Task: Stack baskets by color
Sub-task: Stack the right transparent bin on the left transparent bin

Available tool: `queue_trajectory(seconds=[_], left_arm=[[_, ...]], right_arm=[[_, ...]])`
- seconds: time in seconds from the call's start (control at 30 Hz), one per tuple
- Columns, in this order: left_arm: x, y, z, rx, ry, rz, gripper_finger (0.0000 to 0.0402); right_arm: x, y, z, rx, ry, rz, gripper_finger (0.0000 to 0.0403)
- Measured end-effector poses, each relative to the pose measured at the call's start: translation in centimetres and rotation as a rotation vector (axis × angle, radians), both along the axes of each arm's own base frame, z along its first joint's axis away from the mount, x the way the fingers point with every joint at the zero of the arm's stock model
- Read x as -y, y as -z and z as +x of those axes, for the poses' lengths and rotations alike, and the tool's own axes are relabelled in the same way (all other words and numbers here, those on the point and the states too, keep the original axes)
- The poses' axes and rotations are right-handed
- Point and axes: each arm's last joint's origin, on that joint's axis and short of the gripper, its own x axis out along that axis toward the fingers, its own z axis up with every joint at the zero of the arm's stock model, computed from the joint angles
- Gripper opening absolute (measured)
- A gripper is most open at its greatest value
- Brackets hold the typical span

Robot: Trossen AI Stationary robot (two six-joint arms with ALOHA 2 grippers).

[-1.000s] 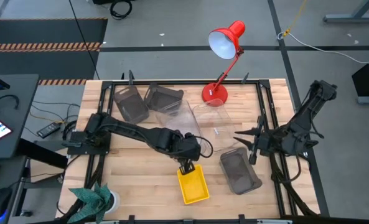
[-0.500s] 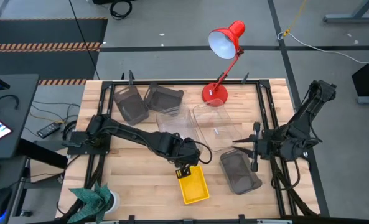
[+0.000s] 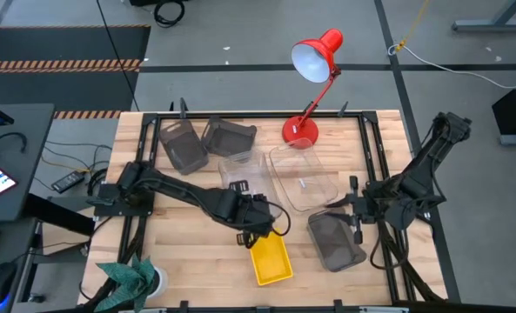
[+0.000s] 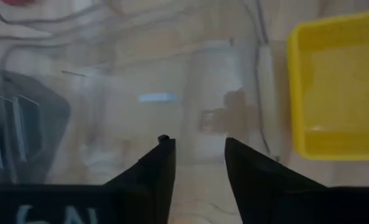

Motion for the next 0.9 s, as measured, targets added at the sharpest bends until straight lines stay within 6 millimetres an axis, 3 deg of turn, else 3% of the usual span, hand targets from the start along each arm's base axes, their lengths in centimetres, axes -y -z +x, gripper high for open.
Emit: queue_trajectory(seconds=[0.23,0.53,0.7,0.9], left_arm=[[-1.7,0.7,0.6,-0.004,0.035,0.025,0.0105],[-2.9,-0.8,4.5,0.369,0.067,-0.063,0.0088],[-3.4,-1.1,4.9,0.417,0.049,-0.087,0.0100],[-3.1,-1.1,4.9,0.411,0.075,-0.134,0.0106]], right_arm=[[0.2,0.8,-0.3,-0.069,0.007,0.042,0.0088],[1.6,1.9,0.4,-0.200,0.066,0.144,0.0088],[2.6,3.3,0.9,-0.393,0.067,0.176,0.0090],[3.8,3.9,2.2,-0.655,0.118,0.098,0.0105]])
